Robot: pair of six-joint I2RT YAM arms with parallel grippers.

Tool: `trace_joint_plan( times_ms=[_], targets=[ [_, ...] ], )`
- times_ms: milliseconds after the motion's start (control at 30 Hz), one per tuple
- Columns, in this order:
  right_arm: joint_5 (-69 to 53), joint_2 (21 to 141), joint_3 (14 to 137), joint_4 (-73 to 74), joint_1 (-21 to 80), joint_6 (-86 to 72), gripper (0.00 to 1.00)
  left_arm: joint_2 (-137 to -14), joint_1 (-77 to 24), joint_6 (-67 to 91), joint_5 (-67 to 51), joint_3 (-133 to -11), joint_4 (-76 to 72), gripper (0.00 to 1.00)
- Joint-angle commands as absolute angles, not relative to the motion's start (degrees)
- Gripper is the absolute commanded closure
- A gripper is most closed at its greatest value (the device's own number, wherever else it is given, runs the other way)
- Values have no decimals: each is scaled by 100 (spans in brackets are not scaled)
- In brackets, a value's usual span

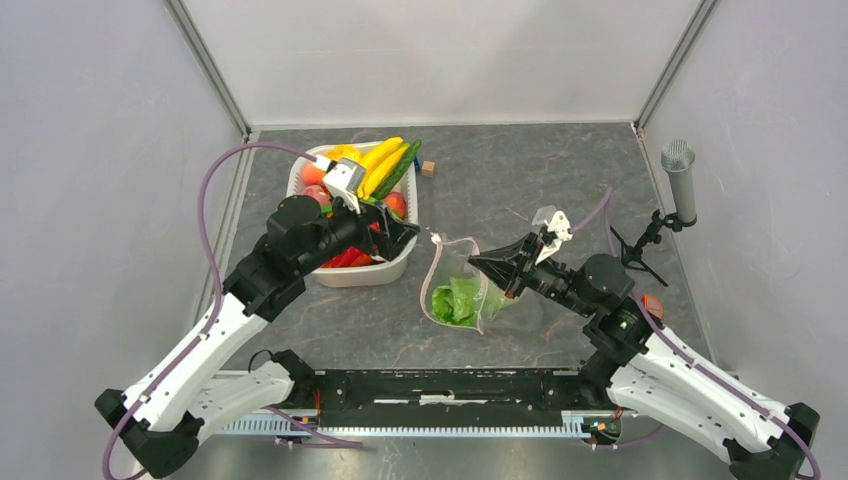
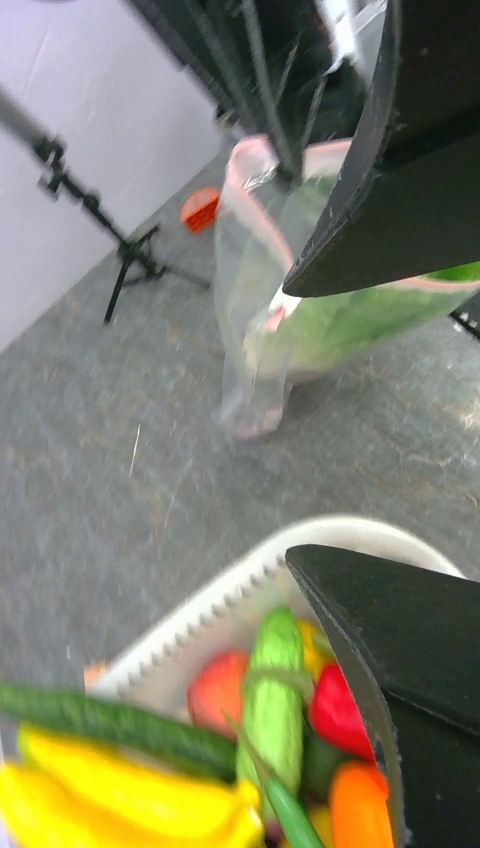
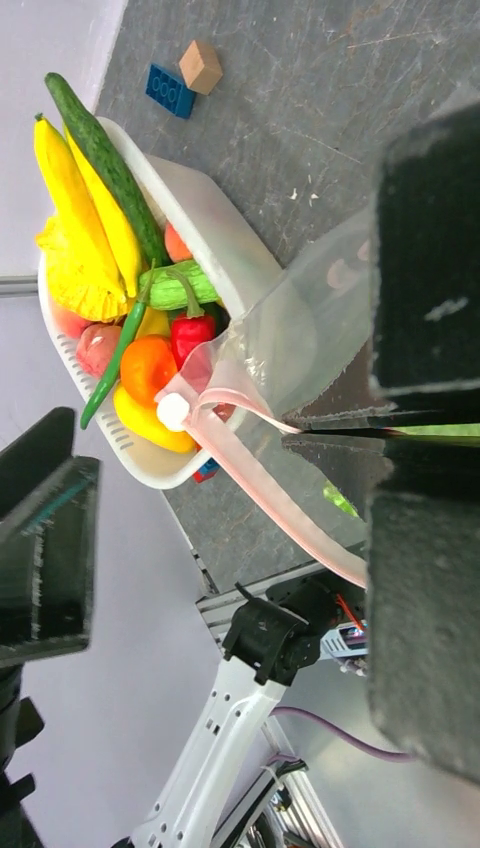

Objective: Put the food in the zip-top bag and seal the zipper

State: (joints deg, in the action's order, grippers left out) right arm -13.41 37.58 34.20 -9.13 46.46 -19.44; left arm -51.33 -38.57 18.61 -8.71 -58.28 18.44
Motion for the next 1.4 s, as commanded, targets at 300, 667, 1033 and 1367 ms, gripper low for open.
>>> trace_joint_plan(
  times_ms=[300,667,1033,1367],
  targets=[
    [-847,3585,3256,-1450,4663,-1853,100,-5999,-2521,1896,338,-6215,2322,0],
    [-1172,3817,3427,-1492,4658,-1808,100,-7934,-1187,2474,-519,-6471,1229,18],
    [-1049,3673,3345,-1541,4658,-1877,100,-8636,-1160,2846,-490,-6685,687,28],
    [-1076,3715,3314,-1620,4659,-1977,100,-9270,-1160,2698,-413,-6899,702,43]
  ],
)
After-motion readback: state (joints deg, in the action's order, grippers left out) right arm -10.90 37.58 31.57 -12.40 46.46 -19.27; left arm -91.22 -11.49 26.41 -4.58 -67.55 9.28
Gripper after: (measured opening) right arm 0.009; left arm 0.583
